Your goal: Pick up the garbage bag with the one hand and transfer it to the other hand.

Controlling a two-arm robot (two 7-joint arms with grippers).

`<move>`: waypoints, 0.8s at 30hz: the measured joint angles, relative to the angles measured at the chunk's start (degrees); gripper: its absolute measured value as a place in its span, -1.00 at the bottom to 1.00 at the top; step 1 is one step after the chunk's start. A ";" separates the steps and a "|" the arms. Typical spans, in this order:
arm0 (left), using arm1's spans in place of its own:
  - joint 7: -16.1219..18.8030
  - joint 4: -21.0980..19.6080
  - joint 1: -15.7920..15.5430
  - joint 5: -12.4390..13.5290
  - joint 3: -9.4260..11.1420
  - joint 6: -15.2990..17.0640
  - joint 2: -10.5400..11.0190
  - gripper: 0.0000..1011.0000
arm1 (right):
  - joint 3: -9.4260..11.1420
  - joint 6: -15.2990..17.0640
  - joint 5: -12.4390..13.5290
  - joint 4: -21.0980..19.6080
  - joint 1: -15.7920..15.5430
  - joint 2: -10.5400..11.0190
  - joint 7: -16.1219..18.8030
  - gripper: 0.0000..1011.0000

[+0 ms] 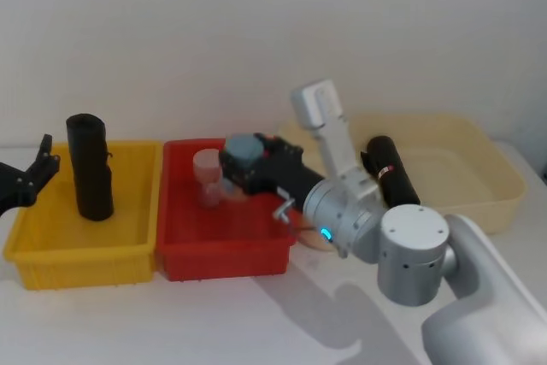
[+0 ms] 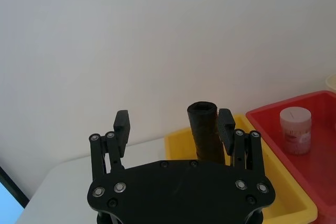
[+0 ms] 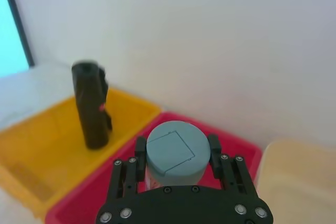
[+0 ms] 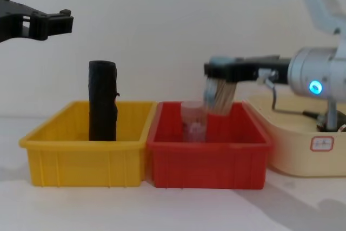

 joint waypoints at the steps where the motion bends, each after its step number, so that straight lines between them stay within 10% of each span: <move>1: 0.00 0.00 0.00 0.00 0.00 0.00 0.00 0.98 | 0.69 -0.41 0.36 -0.79 -0.09 0.01 -0.18 0.34; 24: 0.00 0.00 0.00 0.00 0.00 0.00 0.00 0.98 | 6.89 -5.12 -1.50 0.91 0.53 4.79 -5.87 0.33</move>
